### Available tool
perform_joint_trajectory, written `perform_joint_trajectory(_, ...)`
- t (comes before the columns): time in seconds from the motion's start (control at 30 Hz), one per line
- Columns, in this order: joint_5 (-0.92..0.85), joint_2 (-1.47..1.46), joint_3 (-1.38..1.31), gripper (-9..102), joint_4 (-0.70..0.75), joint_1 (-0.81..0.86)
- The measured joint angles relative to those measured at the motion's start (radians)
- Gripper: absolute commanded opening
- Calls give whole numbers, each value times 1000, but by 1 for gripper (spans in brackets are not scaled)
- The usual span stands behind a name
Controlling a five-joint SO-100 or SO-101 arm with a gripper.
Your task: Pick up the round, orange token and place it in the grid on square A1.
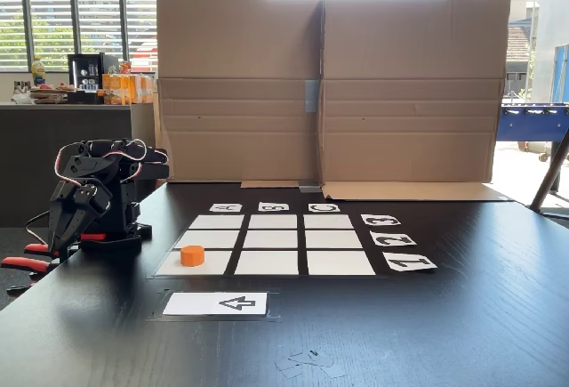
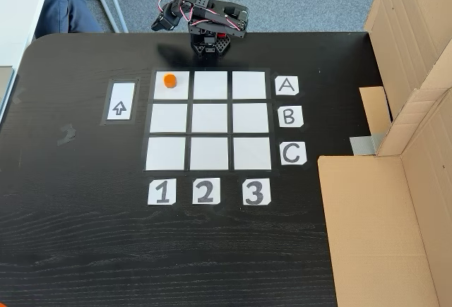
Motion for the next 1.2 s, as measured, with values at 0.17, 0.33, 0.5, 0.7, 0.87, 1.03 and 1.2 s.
perform_joint_trajectory(0.17, 0, 0, 0, 0, 6, 0)
perform_joint_trajectory(0.33, 0, 26, 0, 0, 18, 0)
perform_joint_trajectory(0.5, 0, 29, 0, 0, 21, 0)
perform_joint_trajectory(0.7, 0, 40, 0, 0, 21, 0)
perform_joint_trajectory(0.87, 0, 40, 0, 0, 21, 0)
perform_joint_trajectory(1.03, 0, 40, 0, 0, 21, 0)
perform_joint_trajectory(1.2, 0, 40, 0, 0, 21, 0)
